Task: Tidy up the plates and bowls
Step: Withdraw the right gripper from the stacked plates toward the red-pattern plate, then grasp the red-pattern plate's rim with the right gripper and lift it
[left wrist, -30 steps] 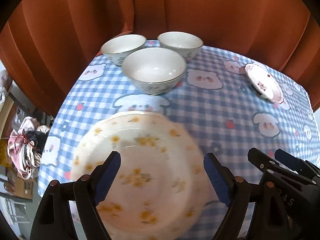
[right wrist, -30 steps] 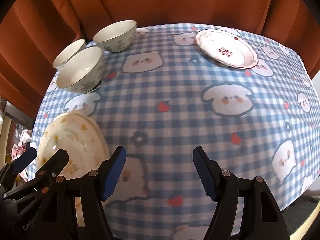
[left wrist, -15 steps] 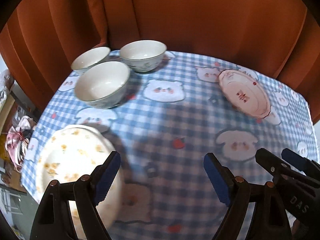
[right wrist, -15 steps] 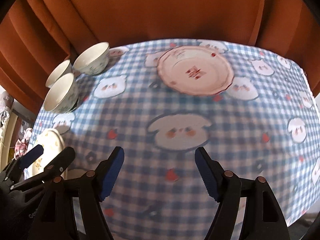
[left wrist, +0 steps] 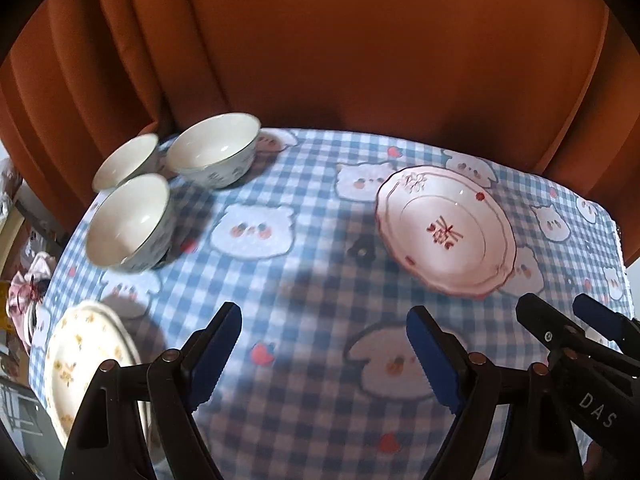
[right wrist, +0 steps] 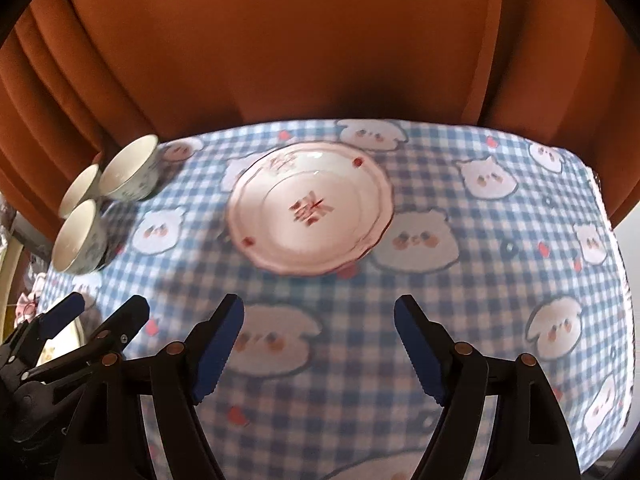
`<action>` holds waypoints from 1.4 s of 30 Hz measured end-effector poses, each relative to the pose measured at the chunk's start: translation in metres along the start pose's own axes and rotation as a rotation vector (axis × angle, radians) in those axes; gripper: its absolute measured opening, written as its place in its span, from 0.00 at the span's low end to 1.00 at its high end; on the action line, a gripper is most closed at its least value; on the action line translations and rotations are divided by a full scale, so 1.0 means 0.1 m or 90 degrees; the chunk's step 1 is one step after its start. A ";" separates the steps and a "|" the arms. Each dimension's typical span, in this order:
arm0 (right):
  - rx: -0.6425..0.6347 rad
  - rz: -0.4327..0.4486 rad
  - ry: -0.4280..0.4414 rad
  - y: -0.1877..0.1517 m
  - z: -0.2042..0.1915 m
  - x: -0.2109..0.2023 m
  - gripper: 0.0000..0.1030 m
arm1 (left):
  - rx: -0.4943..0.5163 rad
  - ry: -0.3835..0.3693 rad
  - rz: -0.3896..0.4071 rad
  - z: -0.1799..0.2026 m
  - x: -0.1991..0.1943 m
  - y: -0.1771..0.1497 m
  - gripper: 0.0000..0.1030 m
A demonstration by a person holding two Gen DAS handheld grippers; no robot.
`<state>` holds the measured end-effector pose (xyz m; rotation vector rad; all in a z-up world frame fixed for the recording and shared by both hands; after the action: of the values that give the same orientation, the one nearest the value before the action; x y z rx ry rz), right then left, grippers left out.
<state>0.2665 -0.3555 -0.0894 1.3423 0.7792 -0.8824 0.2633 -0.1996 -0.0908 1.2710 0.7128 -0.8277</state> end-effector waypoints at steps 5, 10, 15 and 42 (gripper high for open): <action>0.012 0.009 -0.004 0.25 0.14 0.23 0.78 | -0.013 0.006 -0.010 0.09 0.23 0.20 0.80; 0.030 0.009 0.013 0.50 0.22 0.47 0.78 | -0.002 0.017 -0.007 0.16 0.49 0.39 0.80; 0.044 0.004 0.015 0.69 0.29 0.76 0.78 | 0.008 0.025 0.005 0.22 0.77 0.54 0.77; 0.043 -0.054 -0.026 0.68 0.30 1.34 0.51 | 0.035 -0.025 -0.101 0.38 1.36 0.31 0.42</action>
<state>0.3890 -0.3953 -0.1720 1.3539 0.7844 -1.0079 0.3620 -0.2521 -0.1828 1.2548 0.7705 -1.0045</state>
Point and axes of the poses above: each gripper's, at about its wrist camera, not at the fingertips, and x roughly the way its jaws point, z to its right, y to its top, the point moved 7 cm from there along x, roughly the way its jaws point, and after that the axes turned 11 degrees about -y, right-handed, at the moved point
